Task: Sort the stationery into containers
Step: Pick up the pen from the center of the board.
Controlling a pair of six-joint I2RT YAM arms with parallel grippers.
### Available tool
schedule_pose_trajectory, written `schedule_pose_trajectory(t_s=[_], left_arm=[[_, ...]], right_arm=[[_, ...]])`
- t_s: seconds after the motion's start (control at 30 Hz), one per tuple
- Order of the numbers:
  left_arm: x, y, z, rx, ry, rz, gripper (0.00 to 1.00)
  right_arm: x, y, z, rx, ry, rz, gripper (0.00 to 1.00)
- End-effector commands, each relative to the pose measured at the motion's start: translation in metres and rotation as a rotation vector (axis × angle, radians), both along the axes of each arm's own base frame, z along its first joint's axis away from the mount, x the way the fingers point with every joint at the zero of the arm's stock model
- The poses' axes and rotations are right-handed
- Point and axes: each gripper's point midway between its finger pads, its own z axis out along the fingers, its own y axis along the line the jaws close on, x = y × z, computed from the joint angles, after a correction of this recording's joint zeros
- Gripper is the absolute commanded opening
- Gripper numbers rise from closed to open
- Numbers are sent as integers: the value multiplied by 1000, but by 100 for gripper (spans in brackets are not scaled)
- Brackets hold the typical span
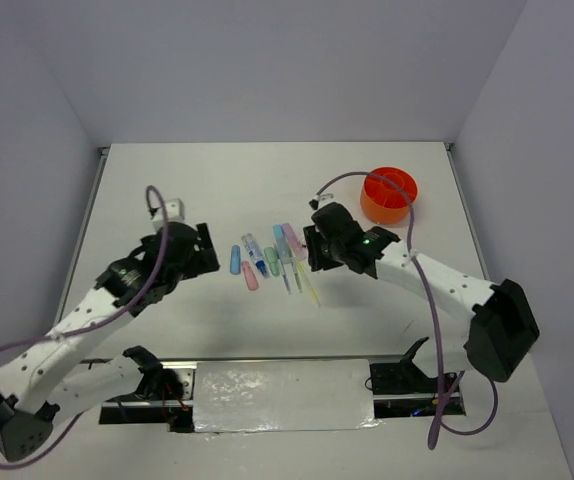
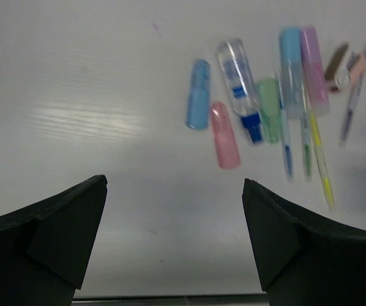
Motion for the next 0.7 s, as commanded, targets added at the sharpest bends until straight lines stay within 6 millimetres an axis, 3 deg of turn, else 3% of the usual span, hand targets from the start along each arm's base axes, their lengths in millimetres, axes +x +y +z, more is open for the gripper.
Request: schedule_pose_trajectory(t_s=[0.0,0.03,0.07,0.13,0.17,0.2,0.23,0.27,0.43,0.5,0.53,0.6,0.67], left_arm=[[4,-74,-22,-155,38,-45,99],[5,-89,-39,-127,76,-46,99],[-5,-112,-43,-144,88,-65,99],[-3,-132,-39,-127,73,-40,99],[-8,-148,-56,-95,110,-31,99],[-5,-158,-49,-90,109,-22,99],[-3,-165,-66,-42,142,-7,99],[1,-178,-61,-63,143,-1,98],[9,-194,-100,25,206,43,92],[14,-201,-96,8,200,54,88],[15,-202,-111,46,219,58,87],[19,-205,-114,56,216,69,87],[22,-203,-124,77,229,90,72]], right_arm=[[3,-31,30,7,-63,-94,48],[1,-44,33,-3,-62,-127,50],[1,-52,49,27,-100,-153,51],[-4,-66,60,36,-114,-189,54],[-6,-73,72,58,-145,-207,56],[-6,-77,80,63,-163,-216,56],[-11,-81,82,55,-159,-217,57],[-14,-83,88,63,-170,-218,57],[-22,-94,96,60,-188,-232,58],[-23,-97,99,67,-200,-232,58],[-24,-97,99,67,-202,-228,58],[-25,-98,99,68,-206,-226,59],[-26,-96,99,74,-206,-214,59]])
